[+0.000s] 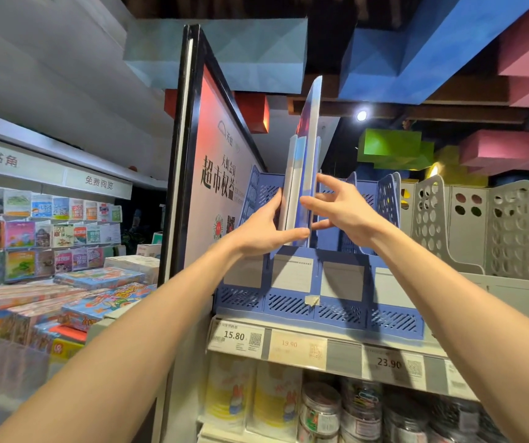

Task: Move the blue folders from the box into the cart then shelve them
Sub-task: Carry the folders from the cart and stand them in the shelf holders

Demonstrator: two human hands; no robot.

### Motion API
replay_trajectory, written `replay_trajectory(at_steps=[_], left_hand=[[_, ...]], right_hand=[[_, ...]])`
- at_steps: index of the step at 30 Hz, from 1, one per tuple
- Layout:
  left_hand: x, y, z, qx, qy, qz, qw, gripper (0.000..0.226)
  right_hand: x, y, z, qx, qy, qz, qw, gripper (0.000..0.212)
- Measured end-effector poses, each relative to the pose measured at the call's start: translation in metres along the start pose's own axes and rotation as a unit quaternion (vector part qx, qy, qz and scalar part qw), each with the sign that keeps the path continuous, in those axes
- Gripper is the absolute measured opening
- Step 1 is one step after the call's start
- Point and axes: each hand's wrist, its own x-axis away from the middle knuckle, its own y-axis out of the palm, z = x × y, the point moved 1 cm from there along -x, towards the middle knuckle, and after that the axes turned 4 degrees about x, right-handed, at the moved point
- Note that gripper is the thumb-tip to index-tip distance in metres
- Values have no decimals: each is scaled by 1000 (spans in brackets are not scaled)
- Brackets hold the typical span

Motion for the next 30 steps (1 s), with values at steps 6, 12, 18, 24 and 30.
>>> replay_trajectory(at_steps=[6,12,18,24,30], left_hand=[[1,-3,-5,5,30,-6,1000,96],[0,-3,-6,44,-11,3,999,111],[-1,-1,-6,23,-5,12,1000,100],[7,-2,12,47,-14,117,992,72],[29,9,23,54,-6,277,959,31]], right_hand=[[-5,14,1,-22,-15,23,999,67],[4,14,12,-65,7,71,995,61],[18,15,11,-53,32,83,995,63],[31,12,7,-3,10,188,982,28],[39,16,15,14,10,277,961,24]])
